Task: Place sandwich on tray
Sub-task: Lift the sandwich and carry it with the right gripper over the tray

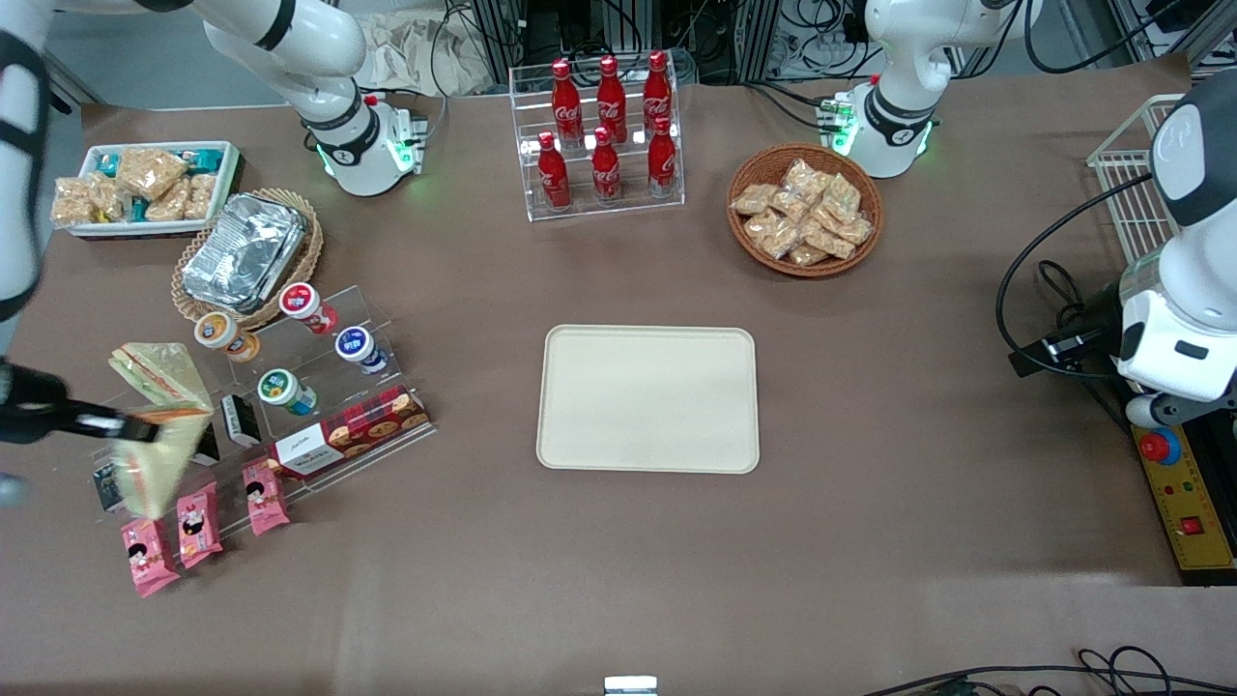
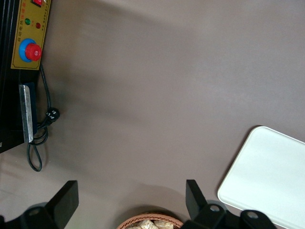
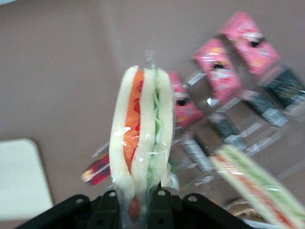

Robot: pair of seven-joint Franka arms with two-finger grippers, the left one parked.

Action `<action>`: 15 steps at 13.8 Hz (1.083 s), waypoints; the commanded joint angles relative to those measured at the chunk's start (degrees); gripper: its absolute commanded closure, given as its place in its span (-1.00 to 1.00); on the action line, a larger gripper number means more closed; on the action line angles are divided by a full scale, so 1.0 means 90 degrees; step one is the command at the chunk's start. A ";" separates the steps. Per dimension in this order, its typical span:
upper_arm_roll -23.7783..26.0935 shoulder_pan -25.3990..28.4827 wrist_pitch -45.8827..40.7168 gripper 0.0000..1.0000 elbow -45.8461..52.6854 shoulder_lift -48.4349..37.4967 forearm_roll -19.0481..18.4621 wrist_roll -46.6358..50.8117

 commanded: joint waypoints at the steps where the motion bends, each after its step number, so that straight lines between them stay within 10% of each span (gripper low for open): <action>1: 0.0093 0.0881 -0.0122 0.60 0.0094 -0.0085 -0.0127 -0.0531; 10: 0.0122 0.3860 0.1547 0.60 0.0065 0.0744 -0.0615 -0.0759; 15: 0.0113 0.4828 0.2182 0.60 0.0026 0.1496 -0.1989 -0.0788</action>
